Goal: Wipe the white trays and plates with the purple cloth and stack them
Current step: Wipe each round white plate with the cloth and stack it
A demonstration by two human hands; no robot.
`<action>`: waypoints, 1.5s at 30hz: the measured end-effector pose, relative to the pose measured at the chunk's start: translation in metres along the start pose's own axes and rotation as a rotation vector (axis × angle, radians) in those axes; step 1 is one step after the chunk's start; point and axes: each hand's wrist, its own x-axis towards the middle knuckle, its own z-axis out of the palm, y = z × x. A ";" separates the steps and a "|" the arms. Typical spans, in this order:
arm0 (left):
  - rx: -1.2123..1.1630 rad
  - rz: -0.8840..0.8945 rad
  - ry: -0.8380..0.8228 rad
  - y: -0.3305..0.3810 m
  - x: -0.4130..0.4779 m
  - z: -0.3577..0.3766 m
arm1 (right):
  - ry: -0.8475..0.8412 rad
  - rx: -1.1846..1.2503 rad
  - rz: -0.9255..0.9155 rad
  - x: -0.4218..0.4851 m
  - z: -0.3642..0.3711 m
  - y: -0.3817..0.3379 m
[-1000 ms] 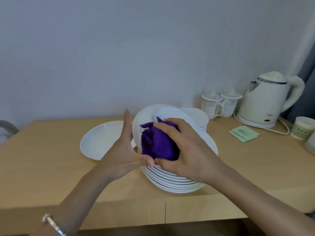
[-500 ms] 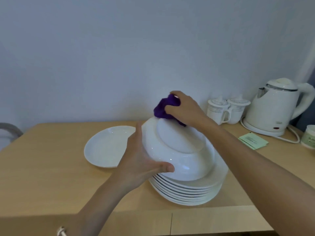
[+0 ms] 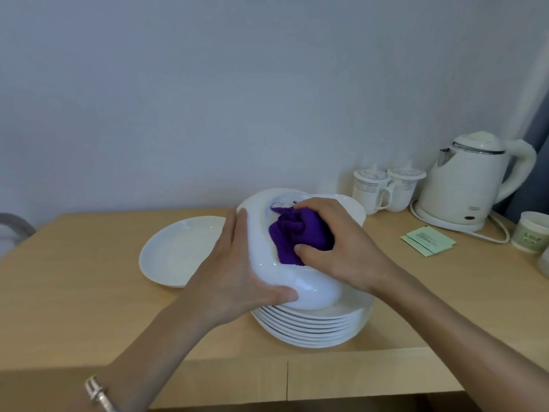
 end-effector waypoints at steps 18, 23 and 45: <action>0.166 0.016 -0.040 -0.005 -0.004 0.004 | 0.100 -0.152 0.055 0.040 -0.003 0.009; 0.157 0.008 -0.043 -0.004 -0.005 0.002 | 0.103 -0.139 -0.046 0.019 0.017 0.001; 0.233 -0.060 -0.116 -0.003 0.003 0.000 | 0.021 -0.131 -0.152 0.048 0.026 -0.011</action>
